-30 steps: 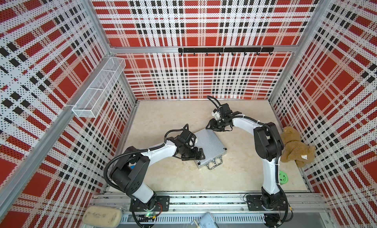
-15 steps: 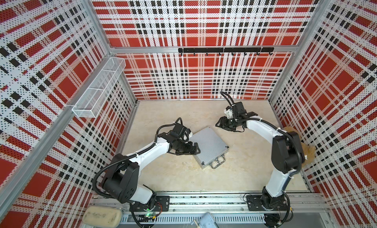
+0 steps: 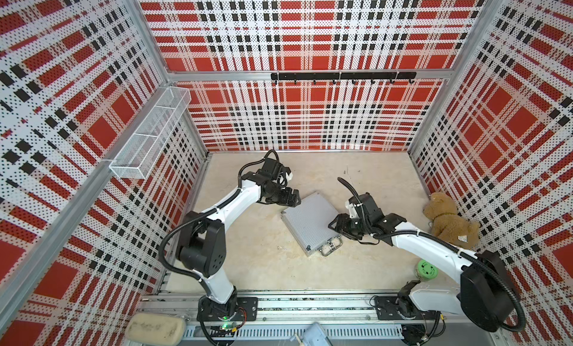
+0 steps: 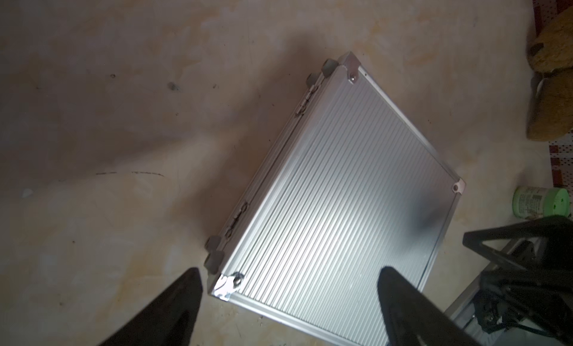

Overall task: Close the poker set cases
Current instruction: Adjust the poker set case at the center of the board, then fasten the fastener on the poker set case.

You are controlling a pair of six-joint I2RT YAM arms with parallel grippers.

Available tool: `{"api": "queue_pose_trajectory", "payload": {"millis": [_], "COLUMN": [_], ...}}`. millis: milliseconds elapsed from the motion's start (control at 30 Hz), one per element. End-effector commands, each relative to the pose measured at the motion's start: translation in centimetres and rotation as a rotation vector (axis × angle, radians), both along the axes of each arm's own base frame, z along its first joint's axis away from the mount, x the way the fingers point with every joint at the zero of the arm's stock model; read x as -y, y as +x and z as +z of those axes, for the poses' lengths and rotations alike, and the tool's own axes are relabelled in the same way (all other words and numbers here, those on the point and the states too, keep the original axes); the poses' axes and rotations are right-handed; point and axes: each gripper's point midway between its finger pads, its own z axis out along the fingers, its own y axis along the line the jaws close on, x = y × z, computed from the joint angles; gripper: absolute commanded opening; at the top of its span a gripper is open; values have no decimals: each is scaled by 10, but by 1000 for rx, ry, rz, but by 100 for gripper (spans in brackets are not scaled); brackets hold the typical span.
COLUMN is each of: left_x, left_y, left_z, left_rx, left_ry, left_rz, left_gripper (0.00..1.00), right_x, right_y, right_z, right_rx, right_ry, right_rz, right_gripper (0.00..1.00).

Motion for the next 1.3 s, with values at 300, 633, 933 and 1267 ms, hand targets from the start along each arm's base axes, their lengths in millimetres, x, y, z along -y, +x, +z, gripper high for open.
{"api": "queue_pose_trajectory", "payload": {"millis": [300, 633, 933, 1267], "left_x": [26, 23, 17, 16], "left_y": [23, 14, 7, 7], "left_z": [-37, -63, -75, -78], "left_rx": [27, -4, -38, -50], "left_ry": [144, 181, 189, 184], "left_rz": [-111, -110, -118, -116], "left_gripper": [74, 57, 51, 51], "right_x": [-1, -13, -20, -23], "right_y": [-25, -26, -27, -34], "right_z": [-9, -24, -36, -53], "right_rx": [30, -3, -17, -42], "right_ry": [58, 98, 117, 122], "right_rz": [-160, -140, -144, -152], "right_gripper": [55, 52, 51, 45]}}
